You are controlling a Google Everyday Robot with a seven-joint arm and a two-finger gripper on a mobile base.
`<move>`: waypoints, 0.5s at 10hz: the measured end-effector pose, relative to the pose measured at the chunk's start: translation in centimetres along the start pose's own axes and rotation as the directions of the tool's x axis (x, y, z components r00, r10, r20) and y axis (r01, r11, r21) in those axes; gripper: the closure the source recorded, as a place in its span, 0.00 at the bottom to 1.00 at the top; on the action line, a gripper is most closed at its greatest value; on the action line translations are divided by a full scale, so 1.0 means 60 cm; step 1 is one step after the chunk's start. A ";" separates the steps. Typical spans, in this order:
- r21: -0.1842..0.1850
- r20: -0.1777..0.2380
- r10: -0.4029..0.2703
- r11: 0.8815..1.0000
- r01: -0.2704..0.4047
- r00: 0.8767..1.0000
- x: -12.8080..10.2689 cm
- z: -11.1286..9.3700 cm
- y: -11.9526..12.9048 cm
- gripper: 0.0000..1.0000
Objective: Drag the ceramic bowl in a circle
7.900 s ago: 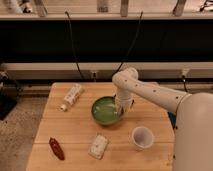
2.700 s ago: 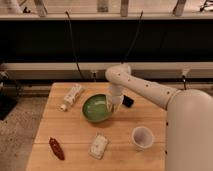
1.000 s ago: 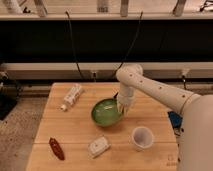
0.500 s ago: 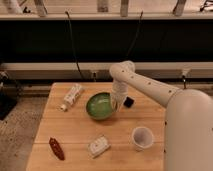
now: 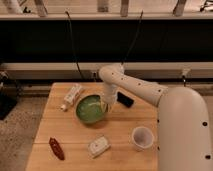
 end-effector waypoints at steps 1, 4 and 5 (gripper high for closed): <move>0.003 0.006 -0.013 1.000 0.013 1.000 -0.011 0.003 -0.002 0.99; 0.011 0.022 -0.027 1.000 0.027 0.999 -0.050 0.009 0.019 0.99; 0.010 0.025 -0.020 1.000 0.020 0.999 -0.062 0.009 0.038 0.99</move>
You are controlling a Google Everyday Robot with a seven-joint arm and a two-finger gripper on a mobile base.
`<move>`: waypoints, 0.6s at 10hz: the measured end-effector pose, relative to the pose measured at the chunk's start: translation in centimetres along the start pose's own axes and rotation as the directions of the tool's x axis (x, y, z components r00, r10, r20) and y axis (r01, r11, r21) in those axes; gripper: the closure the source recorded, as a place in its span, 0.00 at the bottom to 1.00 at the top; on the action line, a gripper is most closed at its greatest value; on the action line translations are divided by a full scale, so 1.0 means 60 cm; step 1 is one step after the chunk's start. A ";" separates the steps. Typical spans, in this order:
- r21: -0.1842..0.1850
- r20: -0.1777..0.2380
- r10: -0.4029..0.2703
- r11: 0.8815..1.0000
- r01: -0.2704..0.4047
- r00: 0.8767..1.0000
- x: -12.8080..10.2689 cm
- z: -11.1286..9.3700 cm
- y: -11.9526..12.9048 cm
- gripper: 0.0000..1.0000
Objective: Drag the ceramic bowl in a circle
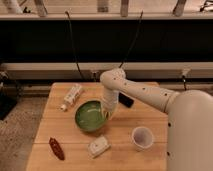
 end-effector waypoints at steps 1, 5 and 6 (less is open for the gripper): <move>0.002 0.002 0.015 1.000 -0.015 1.000 -0.007 -0.002 0.021 0.99; -0.002 -0.007 0.092 0.996 -0.092 0.996 -0.004 -0.012 0.081 0.99; -0.006 -0.012 0.113 0.994 -0.113 0.994 0.001 -0.016 0.099 0.99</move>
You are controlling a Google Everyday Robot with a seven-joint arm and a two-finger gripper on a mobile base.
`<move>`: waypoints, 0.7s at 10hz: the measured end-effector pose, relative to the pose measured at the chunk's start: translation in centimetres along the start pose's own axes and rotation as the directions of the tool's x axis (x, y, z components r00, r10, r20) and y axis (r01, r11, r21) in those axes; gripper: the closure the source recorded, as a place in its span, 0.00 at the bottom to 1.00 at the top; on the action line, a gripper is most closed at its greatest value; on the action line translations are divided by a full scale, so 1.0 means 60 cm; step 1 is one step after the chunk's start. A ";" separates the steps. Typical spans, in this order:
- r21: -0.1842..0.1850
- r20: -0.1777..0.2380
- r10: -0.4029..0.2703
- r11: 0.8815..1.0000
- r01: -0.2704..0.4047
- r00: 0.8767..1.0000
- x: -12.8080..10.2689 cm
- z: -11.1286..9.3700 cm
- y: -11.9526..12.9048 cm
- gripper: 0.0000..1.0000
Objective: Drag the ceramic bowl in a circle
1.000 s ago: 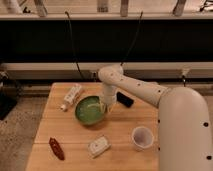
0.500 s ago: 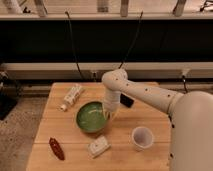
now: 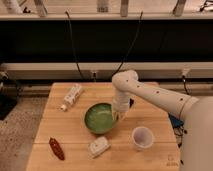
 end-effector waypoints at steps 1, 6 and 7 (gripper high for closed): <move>-0.003 -0.006 0.023 1.000 -0.023 1.000 0.011 -0.005 0.015 0.99; -0.026 -0.046 0.060 0.998 -0.061 0.997 0.081 -0.026 0.022 0.99; -0.029 -0.049 0.055 0.998 -0.057 0.997 0.090 -0.027 0.017 0.99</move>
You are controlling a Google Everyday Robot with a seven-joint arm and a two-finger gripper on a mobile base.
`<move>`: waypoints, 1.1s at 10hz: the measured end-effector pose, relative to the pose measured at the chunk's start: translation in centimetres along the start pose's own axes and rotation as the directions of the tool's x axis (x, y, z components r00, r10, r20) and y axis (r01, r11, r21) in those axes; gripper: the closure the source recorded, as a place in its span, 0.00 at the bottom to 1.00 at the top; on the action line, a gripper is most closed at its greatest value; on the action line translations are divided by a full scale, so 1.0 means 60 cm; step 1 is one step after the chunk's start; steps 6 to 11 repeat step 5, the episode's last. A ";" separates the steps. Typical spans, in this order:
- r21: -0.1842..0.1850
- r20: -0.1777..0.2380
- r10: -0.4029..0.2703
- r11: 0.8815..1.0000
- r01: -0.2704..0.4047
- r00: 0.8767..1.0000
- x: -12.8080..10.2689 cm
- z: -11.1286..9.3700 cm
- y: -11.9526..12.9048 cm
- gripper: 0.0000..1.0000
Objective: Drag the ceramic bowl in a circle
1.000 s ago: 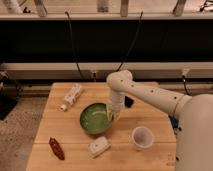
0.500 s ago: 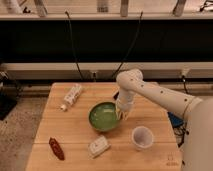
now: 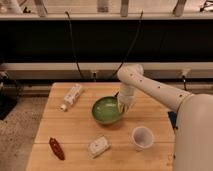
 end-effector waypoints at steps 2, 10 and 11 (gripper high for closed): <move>0.012 -0.001 -0.010 1.000 0.010 1.000 0.014 -0.001 -0.010 0.99; -0.003 -0.002 0.004 1.000 -0.004 1.000 -0.010 0.006 -0.015 0.99; -0.003 -0.002 0.004 1.000 -0.004 1.000 -0.010 0.006 -0.015 0.99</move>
